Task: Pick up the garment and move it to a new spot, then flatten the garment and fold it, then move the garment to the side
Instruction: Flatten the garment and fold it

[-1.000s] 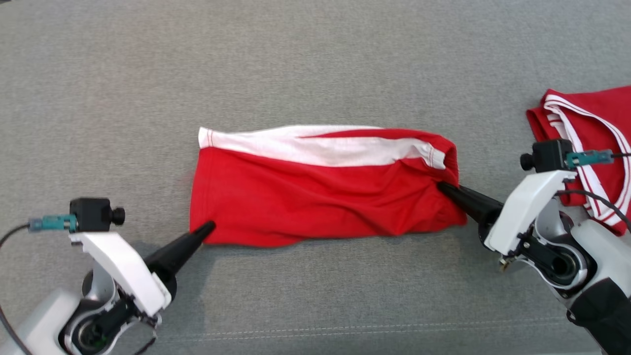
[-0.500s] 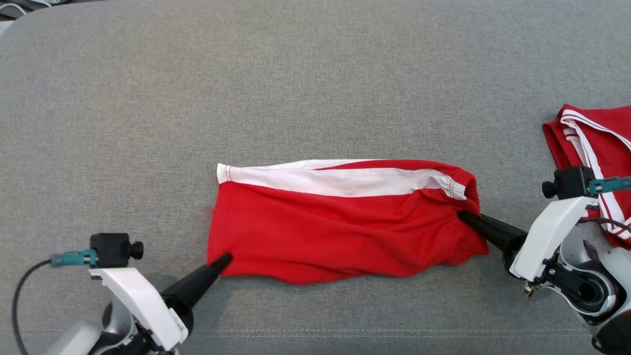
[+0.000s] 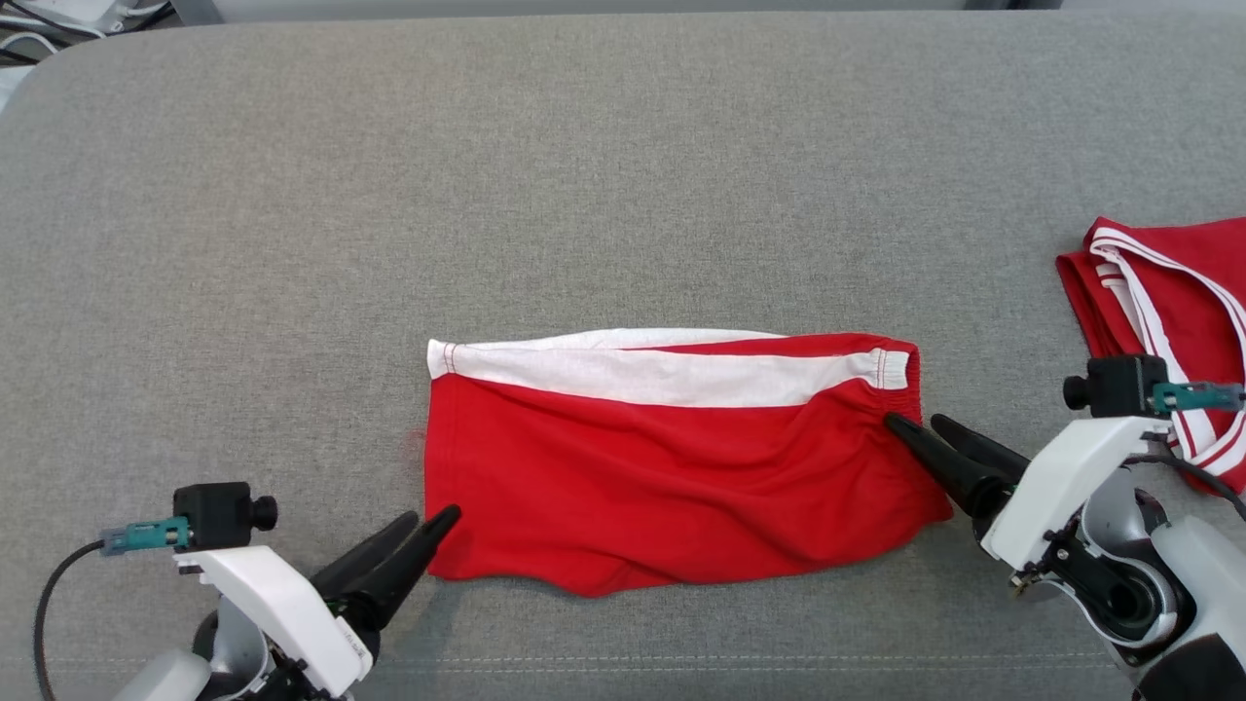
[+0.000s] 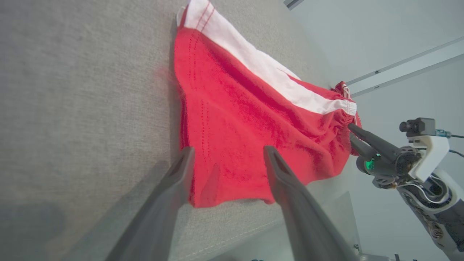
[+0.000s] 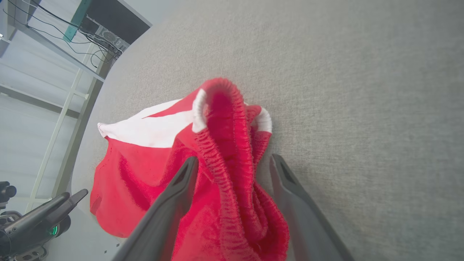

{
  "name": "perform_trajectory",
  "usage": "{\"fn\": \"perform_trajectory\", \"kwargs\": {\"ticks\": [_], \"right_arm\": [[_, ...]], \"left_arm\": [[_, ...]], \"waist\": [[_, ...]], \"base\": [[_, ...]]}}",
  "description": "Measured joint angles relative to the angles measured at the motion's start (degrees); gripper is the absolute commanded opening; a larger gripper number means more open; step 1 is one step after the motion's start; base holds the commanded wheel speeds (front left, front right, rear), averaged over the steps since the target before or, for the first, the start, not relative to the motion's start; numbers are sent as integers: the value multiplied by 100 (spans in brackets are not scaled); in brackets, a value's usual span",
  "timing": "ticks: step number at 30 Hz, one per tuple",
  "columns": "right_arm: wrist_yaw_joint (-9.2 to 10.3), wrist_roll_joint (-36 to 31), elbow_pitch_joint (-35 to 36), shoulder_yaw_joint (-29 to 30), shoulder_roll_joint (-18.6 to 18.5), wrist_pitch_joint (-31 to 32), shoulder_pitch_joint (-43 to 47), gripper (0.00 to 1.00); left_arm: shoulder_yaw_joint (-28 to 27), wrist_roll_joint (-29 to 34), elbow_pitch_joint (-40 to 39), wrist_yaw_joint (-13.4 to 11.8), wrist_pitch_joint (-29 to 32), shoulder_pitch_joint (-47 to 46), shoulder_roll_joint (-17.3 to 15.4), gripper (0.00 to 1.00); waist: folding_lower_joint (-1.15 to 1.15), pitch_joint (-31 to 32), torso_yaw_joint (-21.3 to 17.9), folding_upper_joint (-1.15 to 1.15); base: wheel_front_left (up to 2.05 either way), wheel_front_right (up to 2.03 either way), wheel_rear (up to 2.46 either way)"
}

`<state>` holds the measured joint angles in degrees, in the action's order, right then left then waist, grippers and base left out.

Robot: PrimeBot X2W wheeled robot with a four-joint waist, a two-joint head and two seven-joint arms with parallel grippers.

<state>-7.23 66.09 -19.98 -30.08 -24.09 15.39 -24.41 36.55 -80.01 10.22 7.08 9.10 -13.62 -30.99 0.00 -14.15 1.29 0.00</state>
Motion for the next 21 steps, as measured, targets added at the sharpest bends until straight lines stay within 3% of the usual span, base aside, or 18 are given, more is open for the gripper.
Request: {"fn": "perform_trajectory", "kwargs": {"ticks": [6, 8, 10, 12, 15, 18, 21], "right_arm": [[0, -584, 281, 570, -34, -1217, 507, 100], [0, -805, 331, 730, 9, -1589, 649, 100], [0, -1084, 381, 849, 98, -1939, 820, 100], [0, -1523, 380, 1018, 232, -2295, 973, 100], [0, -2278, 346, 1427, 505, -2738, 1158, 100], [0, -3219, 415, 1808, 831, -2899, 1322, 100], [0, -4122, 666, 2100, 1173, -2951, 1568, 100]], "left_arm": [[-492, 619, -177, -65, -1349, 232, -92, 100], [-686, 843, -287, -213, -1890, 358, -76, 100], [-899, 1139, -366, -479, -2204, 483, -44, 100], [-1146, 1629, -430, -901, -2326, 589, 46, 100], [-1677, 2616, -666, -1492, -2350, 648, 420, 100], [-1927, 3646, -937, -1833, -2360, 790, 766, 100], [-2004, 4330, -953, -1964, -2360, 1043, 950, 100]], "waist": [[0, 230, 24, 0], [0, 313, 24, 0], [0, 400, 15, 0], [0, 488, -3, 0], [0, 603, -27, 0], [0, 696, -80, 0], [1, 800, -140, 0]], "base": [[0, 0, 0], [0, 0, 0], [0, 0, 0], [0, 0, 0], [0, 0, 0], [0, 0, 0], [0, 0, 0]]}}
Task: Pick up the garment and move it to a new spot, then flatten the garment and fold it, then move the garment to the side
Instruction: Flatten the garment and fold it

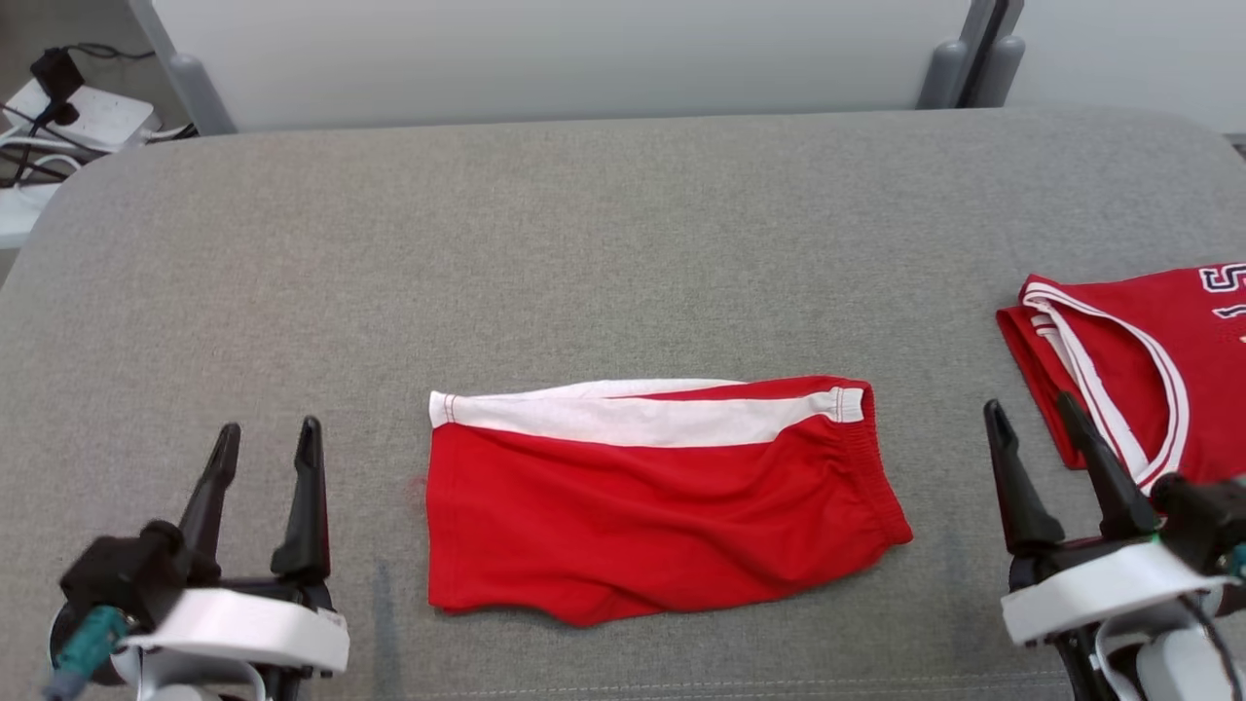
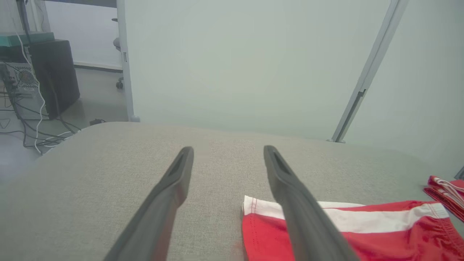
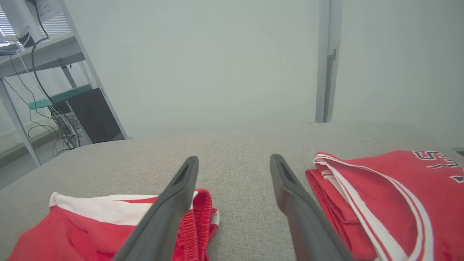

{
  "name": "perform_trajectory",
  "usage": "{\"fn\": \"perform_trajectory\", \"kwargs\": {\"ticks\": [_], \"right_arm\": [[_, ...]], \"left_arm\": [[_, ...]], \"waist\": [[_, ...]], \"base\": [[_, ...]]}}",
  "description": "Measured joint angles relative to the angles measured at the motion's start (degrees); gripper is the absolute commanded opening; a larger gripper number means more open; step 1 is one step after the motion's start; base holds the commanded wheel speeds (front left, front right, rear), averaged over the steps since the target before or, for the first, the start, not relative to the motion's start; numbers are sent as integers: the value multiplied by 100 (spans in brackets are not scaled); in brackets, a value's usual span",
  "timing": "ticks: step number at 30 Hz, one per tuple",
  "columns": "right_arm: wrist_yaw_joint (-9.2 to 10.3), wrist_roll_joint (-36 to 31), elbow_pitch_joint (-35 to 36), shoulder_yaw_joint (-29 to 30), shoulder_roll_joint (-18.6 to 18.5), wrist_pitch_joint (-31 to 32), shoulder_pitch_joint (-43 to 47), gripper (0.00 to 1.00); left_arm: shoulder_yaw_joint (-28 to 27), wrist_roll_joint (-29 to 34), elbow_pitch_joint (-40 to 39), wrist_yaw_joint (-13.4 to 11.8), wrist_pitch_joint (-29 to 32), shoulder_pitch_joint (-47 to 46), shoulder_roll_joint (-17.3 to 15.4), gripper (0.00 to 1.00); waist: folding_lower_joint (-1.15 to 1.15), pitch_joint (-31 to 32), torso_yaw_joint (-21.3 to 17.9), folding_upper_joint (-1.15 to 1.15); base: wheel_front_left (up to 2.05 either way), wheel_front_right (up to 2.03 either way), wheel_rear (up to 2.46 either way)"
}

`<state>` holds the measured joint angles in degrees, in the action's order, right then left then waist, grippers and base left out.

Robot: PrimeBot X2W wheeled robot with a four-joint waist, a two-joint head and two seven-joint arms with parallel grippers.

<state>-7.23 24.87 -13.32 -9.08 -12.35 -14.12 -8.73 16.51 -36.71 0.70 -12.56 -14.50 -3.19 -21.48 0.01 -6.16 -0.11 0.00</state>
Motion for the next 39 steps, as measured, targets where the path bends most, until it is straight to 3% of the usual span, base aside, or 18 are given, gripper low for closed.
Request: {"fn": "perform_trajectory", "kwargs": {"ticks": [4, 6, 11, 23, 39], "right_arm": [[0, -958, 494, 269, 324, -10, 432, 100], [0, -1129, 599, 311, 375, -11, 536, 100], [0, -1656, 915, 348, 488, -11, 1068, 100], [-2, -1692, 1033, 688, 710, -11, 1575, 100], [-2, -1650, 1026, 695, 810, -11, 1635, 100]], "left_arm": [[-59, 511, 51, -5, 0, 208, 73, 100], [-82, 588, 71, 0, 0, 242, 79, 100], [-138, 818, 310, 279, 0, 454, 105, 100], [-571, 1026, 579, 746, 1, 808, 266, 100], [-769, 1280, 641, 905, 1, 813, 444, 100]], "waist": [[0, 166, -76, 0], [0, 211, -90, 0], [0, 464, -108, 0], [0, 757, -71, 0], [0, 759, -56, 0]], "base": [[0, 0, 0], [0, 0, 0], [0, 0, 0], [0, 0, 0], [0, 0, 0]]}}
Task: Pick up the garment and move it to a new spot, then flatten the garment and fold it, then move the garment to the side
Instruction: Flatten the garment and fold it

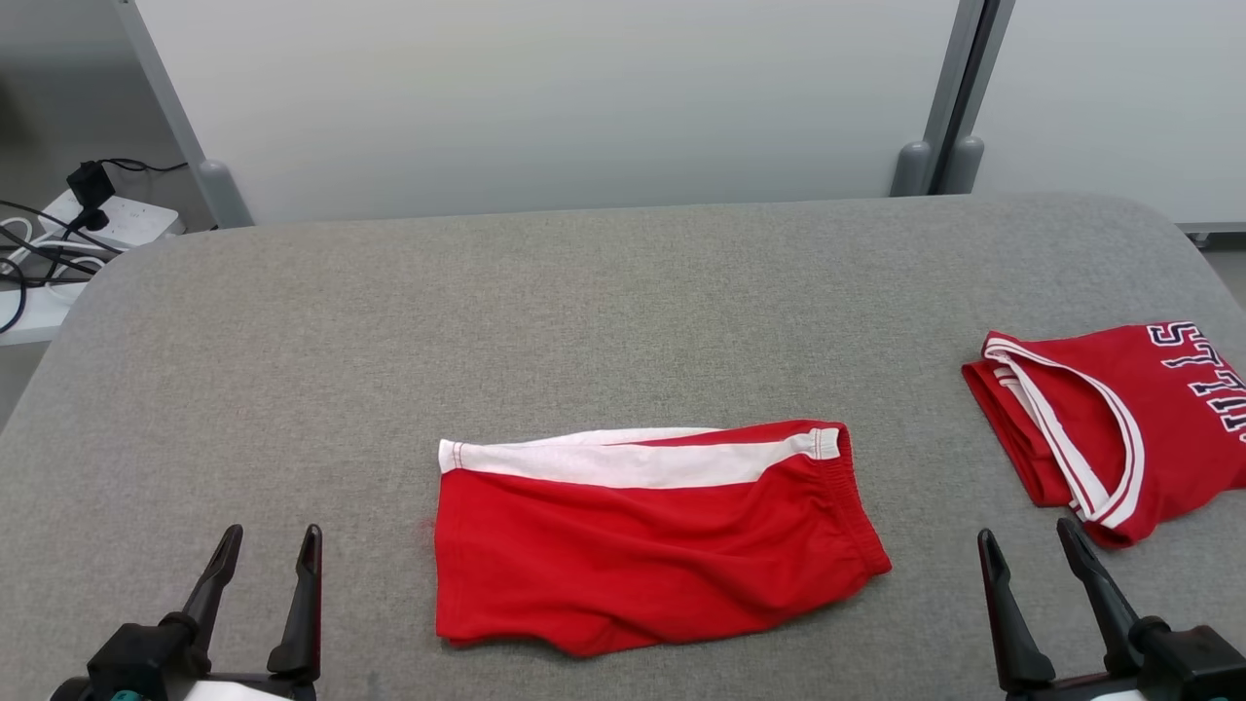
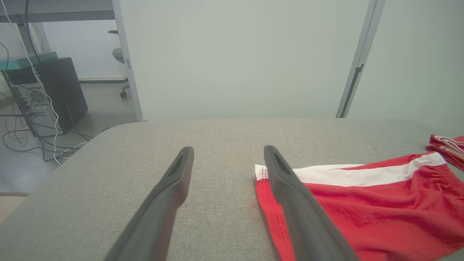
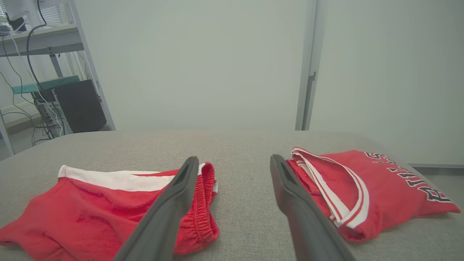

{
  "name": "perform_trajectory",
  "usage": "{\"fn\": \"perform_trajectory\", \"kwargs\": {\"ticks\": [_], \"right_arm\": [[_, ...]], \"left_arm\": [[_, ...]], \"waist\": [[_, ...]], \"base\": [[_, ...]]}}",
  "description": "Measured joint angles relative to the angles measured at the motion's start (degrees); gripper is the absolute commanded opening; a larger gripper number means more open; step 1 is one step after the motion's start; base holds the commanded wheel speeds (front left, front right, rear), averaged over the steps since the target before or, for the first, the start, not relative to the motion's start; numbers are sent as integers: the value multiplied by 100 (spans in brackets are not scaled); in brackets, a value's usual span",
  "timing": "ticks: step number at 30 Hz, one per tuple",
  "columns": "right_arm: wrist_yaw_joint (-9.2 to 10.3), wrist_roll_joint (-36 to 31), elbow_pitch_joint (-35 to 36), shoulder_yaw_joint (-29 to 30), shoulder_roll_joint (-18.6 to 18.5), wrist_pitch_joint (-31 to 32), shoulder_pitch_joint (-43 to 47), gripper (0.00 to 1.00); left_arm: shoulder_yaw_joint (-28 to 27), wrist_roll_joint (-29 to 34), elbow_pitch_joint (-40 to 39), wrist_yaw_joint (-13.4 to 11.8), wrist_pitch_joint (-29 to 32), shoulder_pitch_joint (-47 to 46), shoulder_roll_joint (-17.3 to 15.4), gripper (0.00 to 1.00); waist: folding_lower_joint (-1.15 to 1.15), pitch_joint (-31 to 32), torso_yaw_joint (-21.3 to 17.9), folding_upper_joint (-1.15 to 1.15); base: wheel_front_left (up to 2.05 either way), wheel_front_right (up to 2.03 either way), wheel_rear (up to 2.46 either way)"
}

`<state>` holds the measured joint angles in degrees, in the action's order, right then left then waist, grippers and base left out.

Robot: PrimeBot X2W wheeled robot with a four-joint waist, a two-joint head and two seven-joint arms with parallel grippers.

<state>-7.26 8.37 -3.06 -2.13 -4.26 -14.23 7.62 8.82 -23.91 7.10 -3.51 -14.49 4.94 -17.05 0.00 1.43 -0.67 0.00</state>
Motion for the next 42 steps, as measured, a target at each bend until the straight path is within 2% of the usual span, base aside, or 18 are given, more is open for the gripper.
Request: {"fn": "perform_trajectory", "kwargs": {"ticks": [6, 10, 18, 24, 30, 32, 33, 42], "right_arm": [[0, 312, -565, 1, -126, 19, -52, 100], [1, 778, -1269, -48, -344, 374, -480, 100], [2, 1625, -2418, -825, -812, 1023, -1586, 100], [1, 2164, -3071, -1322, -999, 1546, -2174, 100], [1, 2395, -3527, -1650, -1070, 1844, -2552, 100], [1, 2529, -3568, -1773, -1071, 1958, -2653, 38], [1, 2563, -3589, -1833, -1081, 1958, -2702, 0], [-8, 3189, -3666, -1855, -1187, 1917, -2759, 0]], "left_arm": [[13, 21, 70, 52, 0, -20, 11, 100], [125, 22, 143, 152, 9, -102, 26, 100], [356, 46, 296, 315, 33, -627, 168, 100], [357, 65, 479, 382, 25, -786, 193, 100], [358, 70, 579, 454, 24, -908, 301, 100], [356, 71, 608, 481, 24, -909, 321, 100], [349, 71, 624, 504, 24, -909, 321, 100], [221, 132, 609, 554, 12, -1004, 363, 100]], "waist": [[0, -38, 124, 0], [0, -95, 299, 0], [0, -367, 759, 0], [0, -609, 1100, 0], [0, -759, 1207, 0], [0, -789, 1208, 0], [0, -798, 1200, 0], [0, -831, 968, 0]], "base": [[0, 0, 0], [0, 0, 0], [0, 0, 0], [0, 0, 0], [0, 0, 0], [0, 0, 0], [0, 0, 0], [0, 0, 0]]}}
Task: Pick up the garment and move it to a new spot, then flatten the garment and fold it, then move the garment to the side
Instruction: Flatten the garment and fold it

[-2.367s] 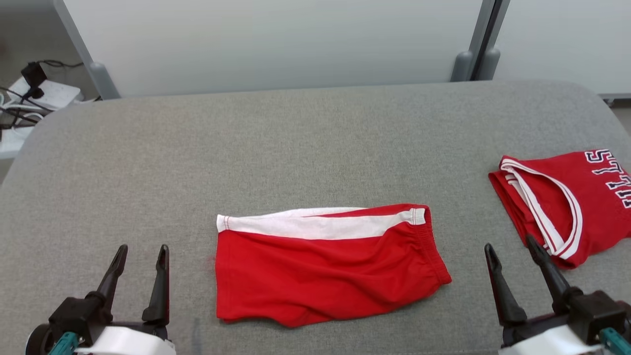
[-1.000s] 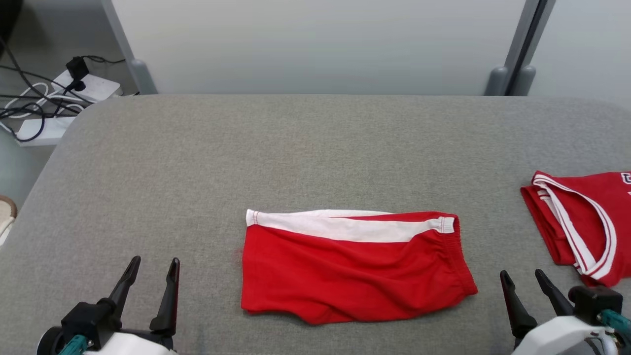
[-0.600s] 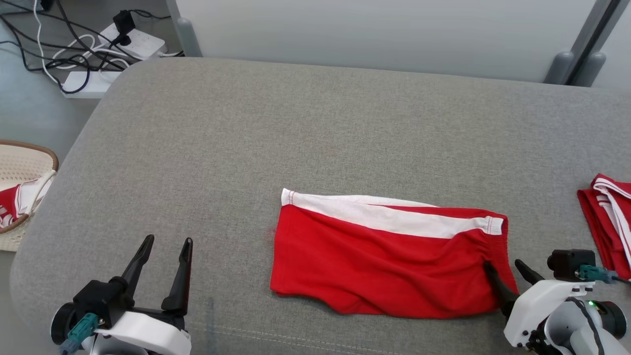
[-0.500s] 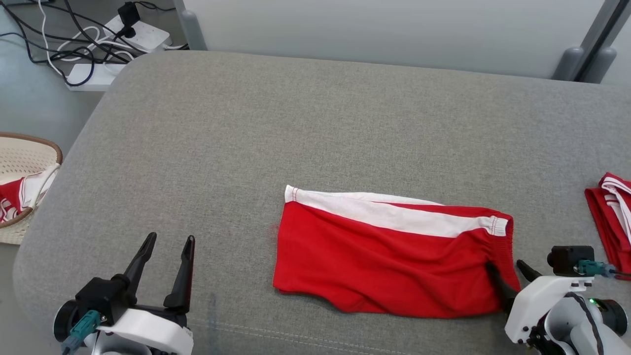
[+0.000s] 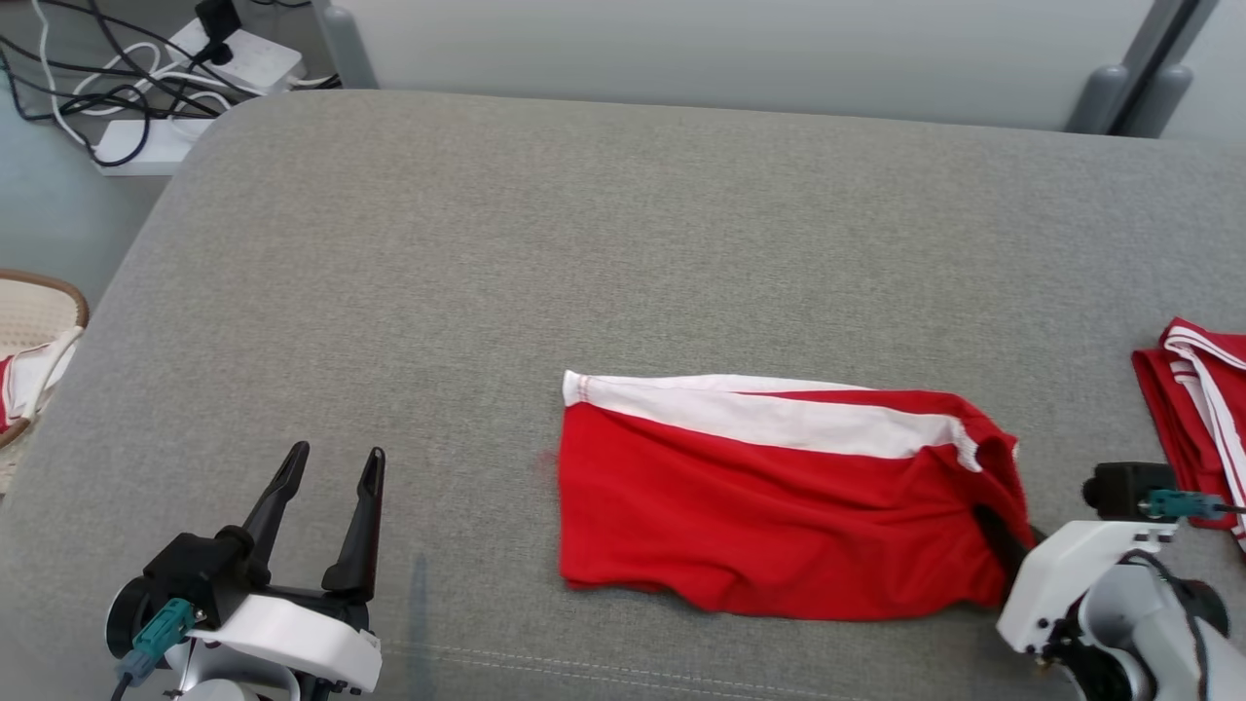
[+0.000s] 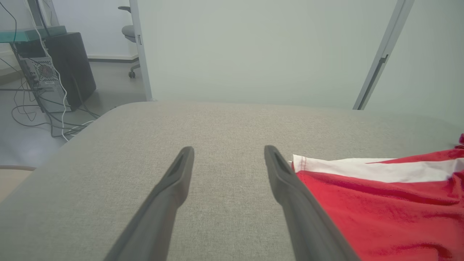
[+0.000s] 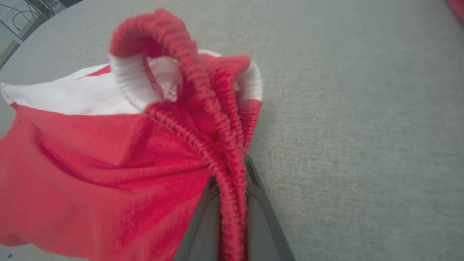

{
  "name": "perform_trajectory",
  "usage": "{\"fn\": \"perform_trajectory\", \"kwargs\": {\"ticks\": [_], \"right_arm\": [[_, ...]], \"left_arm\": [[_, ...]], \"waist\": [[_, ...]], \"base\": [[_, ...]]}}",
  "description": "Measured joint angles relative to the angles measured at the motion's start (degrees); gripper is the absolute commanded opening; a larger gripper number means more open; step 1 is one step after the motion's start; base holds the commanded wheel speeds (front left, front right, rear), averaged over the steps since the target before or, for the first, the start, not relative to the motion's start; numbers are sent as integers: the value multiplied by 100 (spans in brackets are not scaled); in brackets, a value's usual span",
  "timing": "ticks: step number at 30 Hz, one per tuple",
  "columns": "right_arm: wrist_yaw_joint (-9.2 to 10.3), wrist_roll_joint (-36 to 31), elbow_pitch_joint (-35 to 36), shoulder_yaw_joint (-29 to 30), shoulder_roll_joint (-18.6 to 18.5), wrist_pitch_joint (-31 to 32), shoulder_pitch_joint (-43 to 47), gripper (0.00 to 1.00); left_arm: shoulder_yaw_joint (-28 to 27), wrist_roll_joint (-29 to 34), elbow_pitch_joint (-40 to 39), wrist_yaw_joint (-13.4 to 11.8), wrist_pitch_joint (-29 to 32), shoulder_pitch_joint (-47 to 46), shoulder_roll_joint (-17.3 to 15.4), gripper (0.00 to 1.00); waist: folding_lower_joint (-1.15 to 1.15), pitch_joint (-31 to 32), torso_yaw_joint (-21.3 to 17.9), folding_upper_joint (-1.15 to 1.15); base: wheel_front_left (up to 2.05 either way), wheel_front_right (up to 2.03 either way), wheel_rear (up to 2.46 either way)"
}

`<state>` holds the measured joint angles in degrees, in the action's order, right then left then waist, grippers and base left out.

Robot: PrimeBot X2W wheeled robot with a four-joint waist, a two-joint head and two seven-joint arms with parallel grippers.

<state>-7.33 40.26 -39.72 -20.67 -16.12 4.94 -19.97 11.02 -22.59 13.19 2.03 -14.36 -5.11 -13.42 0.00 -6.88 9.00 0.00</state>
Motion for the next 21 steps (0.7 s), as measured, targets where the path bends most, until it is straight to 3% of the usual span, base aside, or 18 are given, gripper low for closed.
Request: {"fn": "perform_trajectory", "kwargs": {"ticks": [5, 12, 21], "right_arm": [[0, 181, -32, 180, -255, -98, 59, 0], [2, 490, 137, 153, -231, -76, 67, 0], [10, 1147, 2035, -226, -186, 731, 241, 0]], "left_arm": [[-53, 103, -12, 68, -4, 0, 34, 100], [-125, 159, -9, 152, -4, -3, 77, 100], [-180, 245, -3, 249, -4, -9, 134, 100]], "waist": [[0, -30, -181, 0], [0, -34, -415, 0], [0, 50, -612, 0]], "base": [[0, 0, 0], [0, 0, 0], [0, 0, 0]]}}
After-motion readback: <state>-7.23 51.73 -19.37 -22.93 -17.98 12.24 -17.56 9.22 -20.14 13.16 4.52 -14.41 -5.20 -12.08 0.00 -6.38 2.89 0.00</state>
